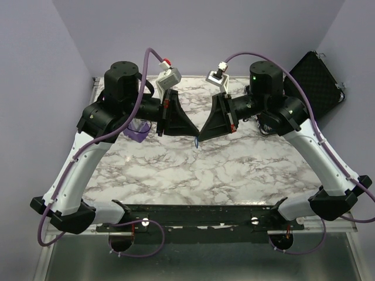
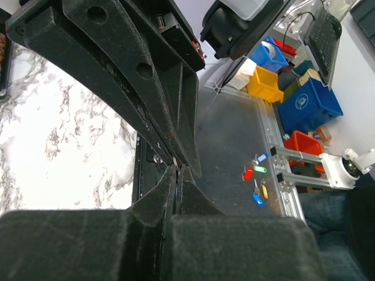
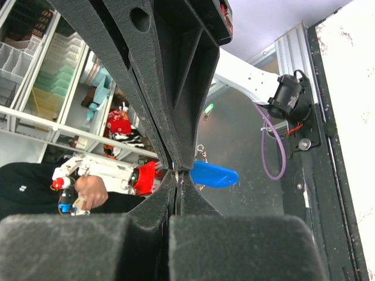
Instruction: Remove the keys from the keyring
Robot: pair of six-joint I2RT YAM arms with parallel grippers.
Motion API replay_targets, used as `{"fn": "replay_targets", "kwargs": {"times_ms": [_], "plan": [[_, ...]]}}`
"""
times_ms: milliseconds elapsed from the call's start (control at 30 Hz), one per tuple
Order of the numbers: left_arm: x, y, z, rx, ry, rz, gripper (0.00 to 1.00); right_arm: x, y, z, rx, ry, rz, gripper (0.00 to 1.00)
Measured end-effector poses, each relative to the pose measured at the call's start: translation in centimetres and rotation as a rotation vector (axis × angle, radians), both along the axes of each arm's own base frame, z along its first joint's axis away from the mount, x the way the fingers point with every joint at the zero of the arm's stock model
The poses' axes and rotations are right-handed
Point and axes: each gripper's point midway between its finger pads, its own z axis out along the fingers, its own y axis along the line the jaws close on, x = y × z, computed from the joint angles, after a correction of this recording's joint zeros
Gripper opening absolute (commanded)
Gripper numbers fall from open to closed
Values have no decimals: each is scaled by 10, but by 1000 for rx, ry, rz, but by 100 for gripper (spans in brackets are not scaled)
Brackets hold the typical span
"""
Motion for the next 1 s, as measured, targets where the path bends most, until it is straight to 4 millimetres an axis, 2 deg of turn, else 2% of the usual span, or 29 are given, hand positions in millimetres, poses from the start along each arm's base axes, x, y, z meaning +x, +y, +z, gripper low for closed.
{"fn": "replay_targets", "kwargs": {"times_ms": [133, 167, 267, 433, 600, 633, 733, 1000], "plan": [[-3, 0, -3, 7, 5, -11, 0, -3, 0, -3, -10, 7, 8, 1], [-2, 0, -3, 9, 7, -9, 4, -3, 0, -3, -10, 5, 9, 1], [0, 1, -3, 19, 6, 20, 22, -2, 0, -3, -11, -3, -1, 1], [8, 2, -1, 32, -36, 102, 64, 0, 1, 0, -4, -24, -35, 1], [19, 7, 3, 34, -74, 199, 86, -2, 0, 9, 25, -57, -56, 1], [21, 10, 6, 29, -85, 223, 93, -2, 1, 11, 32, -65, -59, 1], [23, 18, 15, 6, -101, 270, 96, 3, 4, 17, 58, -95, -84, 1], [30, 51, 43, -165, -91, 439, 93, 17, 11, 36, 136, -137, -149, 1]]}}
